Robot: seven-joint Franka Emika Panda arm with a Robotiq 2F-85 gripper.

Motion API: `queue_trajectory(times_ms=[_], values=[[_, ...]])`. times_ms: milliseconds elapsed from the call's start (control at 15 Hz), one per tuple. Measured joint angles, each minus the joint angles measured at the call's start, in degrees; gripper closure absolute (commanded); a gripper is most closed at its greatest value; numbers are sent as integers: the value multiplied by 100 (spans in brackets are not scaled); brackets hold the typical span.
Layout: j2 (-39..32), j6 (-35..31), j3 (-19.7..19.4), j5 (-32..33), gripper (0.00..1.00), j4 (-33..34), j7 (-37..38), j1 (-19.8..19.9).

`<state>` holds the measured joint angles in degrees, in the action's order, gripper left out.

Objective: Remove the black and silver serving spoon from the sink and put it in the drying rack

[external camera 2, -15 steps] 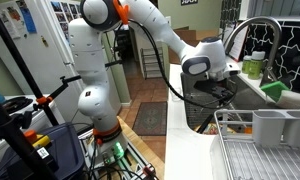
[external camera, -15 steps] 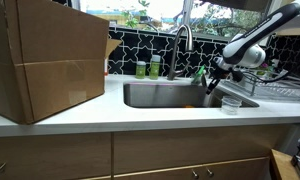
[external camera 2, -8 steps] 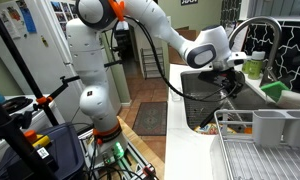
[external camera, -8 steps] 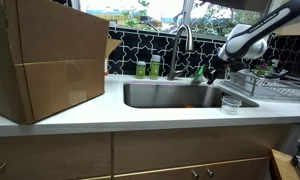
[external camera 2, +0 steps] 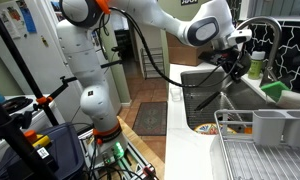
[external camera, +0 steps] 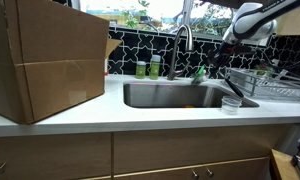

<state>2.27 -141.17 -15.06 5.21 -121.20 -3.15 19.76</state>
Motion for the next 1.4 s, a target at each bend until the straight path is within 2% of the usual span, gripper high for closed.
queue_trajectory(times_ms=[400, 667, 733, 1067, 1133, 1400], values=[[565, 415, -4, 1083, 95, 372, 878, 23], [799, 415, -14, 1336, 95, 558, 941, 72], [842, 414, -27, 1341, 81, 585, 941, 85], [830, 414, -31, 1339, 81, 592, 939, 69], [827, 414, -31, 1339, 95, 593, 939, 69], [828, 414, -35, 1314, 95, 607, 934, 67]])
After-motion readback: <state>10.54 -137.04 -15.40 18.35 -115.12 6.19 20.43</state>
